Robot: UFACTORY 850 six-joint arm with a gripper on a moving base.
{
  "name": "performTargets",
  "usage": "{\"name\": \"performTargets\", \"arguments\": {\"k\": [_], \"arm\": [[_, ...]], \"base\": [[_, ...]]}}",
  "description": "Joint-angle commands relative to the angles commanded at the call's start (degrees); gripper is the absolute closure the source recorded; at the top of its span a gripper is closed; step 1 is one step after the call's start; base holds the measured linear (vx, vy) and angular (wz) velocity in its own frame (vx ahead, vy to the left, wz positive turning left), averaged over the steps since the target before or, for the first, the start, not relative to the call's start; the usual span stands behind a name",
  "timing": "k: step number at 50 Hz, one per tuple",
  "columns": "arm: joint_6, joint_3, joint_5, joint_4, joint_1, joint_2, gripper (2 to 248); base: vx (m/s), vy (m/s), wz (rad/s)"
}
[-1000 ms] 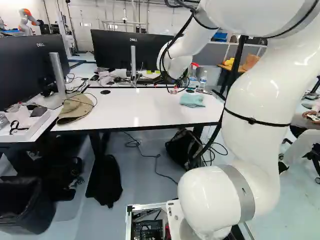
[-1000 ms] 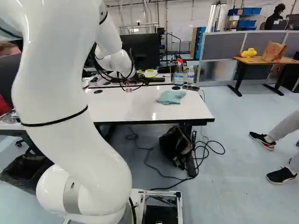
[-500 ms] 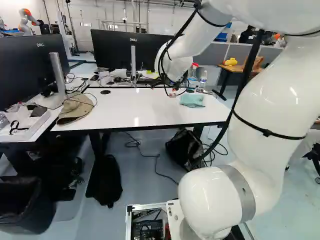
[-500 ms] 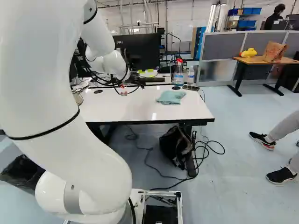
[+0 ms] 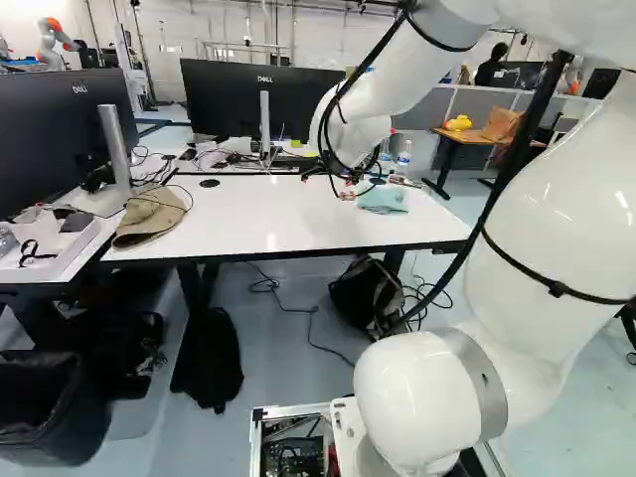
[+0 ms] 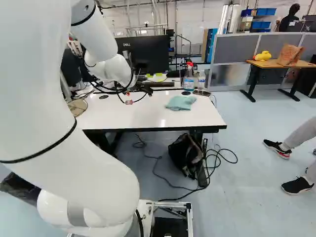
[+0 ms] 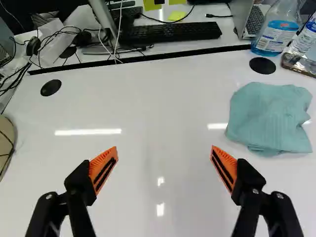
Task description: Clean the table with the green towel
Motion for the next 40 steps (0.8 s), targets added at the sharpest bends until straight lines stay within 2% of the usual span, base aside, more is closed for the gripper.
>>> {"name": "performTargets", "arguments": {"k": [20, 40], "arm": [[0.0, 1.65, 2.03, -0.29, -0.2, 0.63, 3], [0.0, 5.38, 6.62, -0.94, -0.65, 2.04, 3]], "base": [[0.0, 0.0, 0.0], [0.0, 0.0, 0.0]]}}
